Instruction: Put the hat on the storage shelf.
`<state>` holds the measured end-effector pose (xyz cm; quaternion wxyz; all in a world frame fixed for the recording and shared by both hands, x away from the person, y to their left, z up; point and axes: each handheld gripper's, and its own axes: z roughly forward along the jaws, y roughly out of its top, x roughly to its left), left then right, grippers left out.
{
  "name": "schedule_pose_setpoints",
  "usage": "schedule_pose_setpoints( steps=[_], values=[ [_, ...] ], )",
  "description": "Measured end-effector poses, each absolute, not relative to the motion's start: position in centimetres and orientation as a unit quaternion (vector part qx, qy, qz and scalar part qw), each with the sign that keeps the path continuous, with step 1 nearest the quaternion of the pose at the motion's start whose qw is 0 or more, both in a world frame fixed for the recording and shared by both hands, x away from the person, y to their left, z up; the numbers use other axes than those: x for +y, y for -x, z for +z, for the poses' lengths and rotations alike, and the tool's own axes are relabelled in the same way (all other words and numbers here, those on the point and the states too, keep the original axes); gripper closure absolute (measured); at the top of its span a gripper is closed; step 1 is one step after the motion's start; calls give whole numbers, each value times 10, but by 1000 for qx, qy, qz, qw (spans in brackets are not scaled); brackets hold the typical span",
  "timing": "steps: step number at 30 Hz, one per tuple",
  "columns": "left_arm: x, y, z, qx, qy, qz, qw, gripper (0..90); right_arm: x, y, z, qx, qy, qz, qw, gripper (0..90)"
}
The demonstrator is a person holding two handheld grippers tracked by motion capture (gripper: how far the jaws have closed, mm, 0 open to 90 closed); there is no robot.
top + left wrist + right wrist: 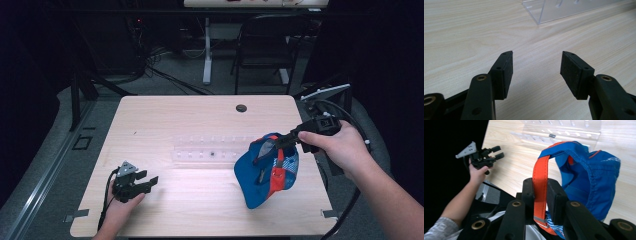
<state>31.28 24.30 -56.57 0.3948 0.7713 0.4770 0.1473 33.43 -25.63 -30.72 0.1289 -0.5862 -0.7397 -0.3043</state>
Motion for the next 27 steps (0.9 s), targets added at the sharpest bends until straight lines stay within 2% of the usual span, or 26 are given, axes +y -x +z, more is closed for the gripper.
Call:
schedule_pose_setpoints(
  steps=[15,27],
  values=[
    [243,-313,-566,476,-771,149,396,442,-254,-341,-308,-718,574,-349,182,780],
    [243,-313,-565,475,-773,148,395,442,-248,-348,-307,-703,570,-377,198,781]
  ],
)
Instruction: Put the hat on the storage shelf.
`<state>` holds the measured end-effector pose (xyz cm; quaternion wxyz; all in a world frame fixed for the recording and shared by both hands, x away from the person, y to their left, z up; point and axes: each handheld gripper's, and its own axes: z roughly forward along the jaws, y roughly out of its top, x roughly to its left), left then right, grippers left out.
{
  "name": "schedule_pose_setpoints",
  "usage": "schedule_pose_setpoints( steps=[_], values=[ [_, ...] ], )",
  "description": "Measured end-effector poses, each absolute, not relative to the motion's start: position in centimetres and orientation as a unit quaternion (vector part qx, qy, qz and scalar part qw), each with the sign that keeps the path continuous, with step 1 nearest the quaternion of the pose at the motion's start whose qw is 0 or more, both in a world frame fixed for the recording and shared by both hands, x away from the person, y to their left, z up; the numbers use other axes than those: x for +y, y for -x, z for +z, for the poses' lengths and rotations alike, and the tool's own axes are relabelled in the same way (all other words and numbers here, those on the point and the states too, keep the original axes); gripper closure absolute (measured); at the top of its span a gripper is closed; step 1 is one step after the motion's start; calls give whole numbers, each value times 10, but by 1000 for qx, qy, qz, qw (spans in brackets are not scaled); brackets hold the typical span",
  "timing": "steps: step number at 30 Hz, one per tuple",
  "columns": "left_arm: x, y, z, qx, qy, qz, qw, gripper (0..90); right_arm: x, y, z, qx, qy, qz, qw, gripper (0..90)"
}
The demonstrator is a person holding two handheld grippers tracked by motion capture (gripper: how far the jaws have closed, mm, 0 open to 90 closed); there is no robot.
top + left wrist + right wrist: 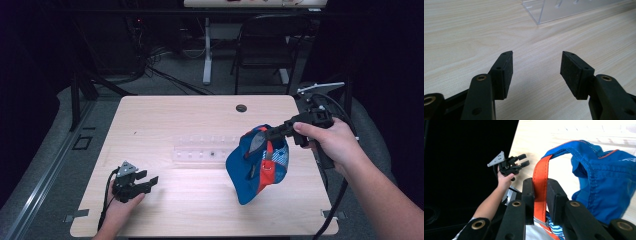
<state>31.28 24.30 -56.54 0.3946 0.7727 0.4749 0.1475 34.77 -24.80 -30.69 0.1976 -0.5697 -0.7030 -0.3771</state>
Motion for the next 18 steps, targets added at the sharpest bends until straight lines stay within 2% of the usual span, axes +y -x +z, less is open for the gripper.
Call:
schedule_pose_setpoints(
  steps=[18],
  values=[
    [243,-313,-565,474,-772,147,397,442,-240,-363,-292,-688,560,-416,201,782]
  ],
)
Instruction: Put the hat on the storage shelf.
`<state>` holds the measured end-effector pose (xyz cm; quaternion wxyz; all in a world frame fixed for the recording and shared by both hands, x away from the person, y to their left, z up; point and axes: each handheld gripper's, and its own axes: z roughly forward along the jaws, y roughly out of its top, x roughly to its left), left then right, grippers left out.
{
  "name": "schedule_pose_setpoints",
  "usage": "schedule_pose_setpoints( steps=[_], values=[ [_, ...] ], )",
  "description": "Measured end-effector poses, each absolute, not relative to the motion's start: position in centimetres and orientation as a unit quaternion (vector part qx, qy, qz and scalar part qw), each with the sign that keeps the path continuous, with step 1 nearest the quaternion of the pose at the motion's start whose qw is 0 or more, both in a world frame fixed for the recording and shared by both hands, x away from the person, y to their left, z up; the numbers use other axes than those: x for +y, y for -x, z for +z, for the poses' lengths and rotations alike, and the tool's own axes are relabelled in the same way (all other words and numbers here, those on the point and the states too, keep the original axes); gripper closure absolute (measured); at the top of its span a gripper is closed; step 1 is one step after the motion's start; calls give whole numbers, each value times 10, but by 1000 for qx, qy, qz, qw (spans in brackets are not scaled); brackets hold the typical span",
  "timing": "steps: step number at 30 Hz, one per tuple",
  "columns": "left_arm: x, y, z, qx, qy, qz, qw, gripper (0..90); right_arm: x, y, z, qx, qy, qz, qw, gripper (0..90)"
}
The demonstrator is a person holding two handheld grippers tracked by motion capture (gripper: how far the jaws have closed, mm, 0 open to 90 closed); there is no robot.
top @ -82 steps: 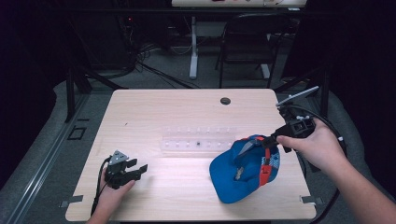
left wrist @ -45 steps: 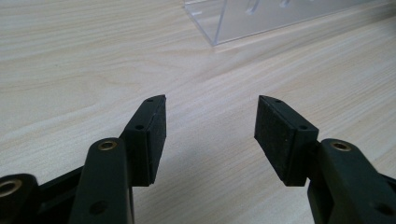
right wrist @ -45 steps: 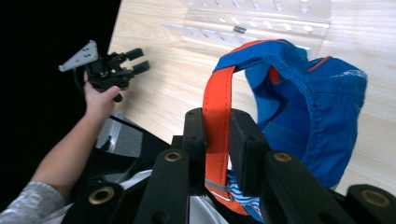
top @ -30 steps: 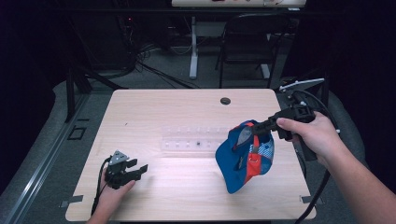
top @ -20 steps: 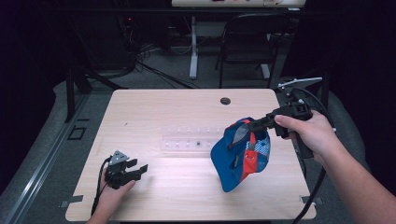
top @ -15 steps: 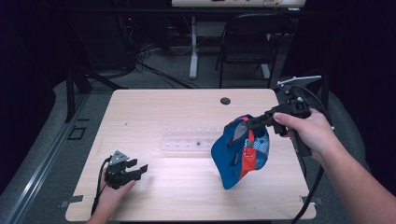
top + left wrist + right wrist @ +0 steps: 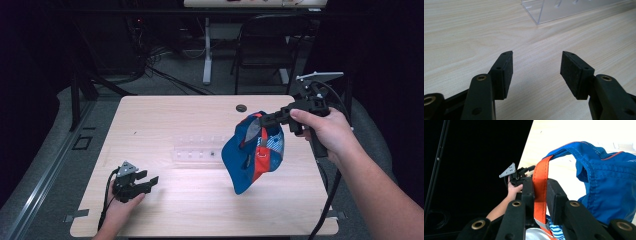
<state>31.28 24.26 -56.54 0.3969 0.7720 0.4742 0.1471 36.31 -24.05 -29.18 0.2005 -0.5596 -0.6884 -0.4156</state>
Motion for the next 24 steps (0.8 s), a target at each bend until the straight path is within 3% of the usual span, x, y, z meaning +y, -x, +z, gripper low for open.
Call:
schedule_pose_setpoints(
  steps=[24],
  values=[
    [237,-310,-562,458,-776,150,407,449,-222,-398,-283,-665,561,-450,201,782]
  ],
)
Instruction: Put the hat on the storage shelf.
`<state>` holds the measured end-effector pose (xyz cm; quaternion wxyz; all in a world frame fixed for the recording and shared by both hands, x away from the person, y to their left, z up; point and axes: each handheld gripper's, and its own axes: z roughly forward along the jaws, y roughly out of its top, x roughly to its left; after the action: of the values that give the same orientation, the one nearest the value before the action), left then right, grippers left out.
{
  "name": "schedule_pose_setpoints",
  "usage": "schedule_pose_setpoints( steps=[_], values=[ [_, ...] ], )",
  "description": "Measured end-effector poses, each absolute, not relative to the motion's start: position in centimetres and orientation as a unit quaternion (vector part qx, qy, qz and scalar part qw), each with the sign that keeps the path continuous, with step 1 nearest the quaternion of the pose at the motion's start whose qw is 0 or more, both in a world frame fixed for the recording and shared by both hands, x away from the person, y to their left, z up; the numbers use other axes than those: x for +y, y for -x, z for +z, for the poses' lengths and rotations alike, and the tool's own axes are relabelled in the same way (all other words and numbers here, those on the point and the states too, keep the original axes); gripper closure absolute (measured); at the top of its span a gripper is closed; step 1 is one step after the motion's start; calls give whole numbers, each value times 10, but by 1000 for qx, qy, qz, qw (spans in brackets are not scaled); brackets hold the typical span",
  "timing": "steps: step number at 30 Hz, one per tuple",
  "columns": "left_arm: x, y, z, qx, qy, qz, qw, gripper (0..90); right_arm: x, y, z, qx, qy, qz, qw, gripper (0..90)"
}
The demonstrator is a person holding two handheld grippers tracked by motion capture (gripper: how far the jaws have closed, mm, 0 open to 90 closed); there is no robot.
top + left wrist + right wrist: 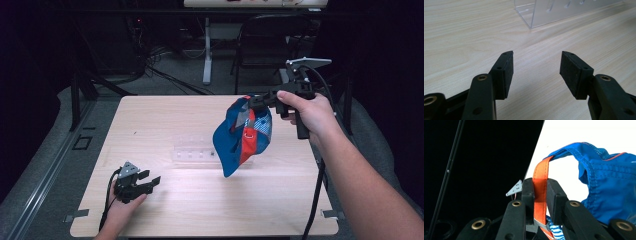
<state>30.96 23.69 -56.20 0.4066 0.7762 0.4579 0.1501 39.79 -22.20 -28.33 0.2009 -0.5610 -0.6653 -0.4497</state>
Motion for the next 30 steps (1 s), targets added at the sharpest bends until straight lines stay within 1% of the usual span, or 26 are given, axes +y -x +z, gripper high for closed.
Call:
schedule_pose_setpoints(
  steps=[6,12,21,30],
  values=[
    [233,-309,-560,453,-774,144,418,449,-224,-405,-282,-656,564,-461,198,782],
    [225,-308,-554,444,-770,149,434,447,-224,-410,-280,-650,570,-466,190,782],
    [202,-306,-540,404,-778,153,456,449,-219,-419,-283,-643,575,-472,184,782],
    [179,-308,-528,373,-782,147,478,453,-203,-428,-288,-640,577,-474,179,782]
  ],
)
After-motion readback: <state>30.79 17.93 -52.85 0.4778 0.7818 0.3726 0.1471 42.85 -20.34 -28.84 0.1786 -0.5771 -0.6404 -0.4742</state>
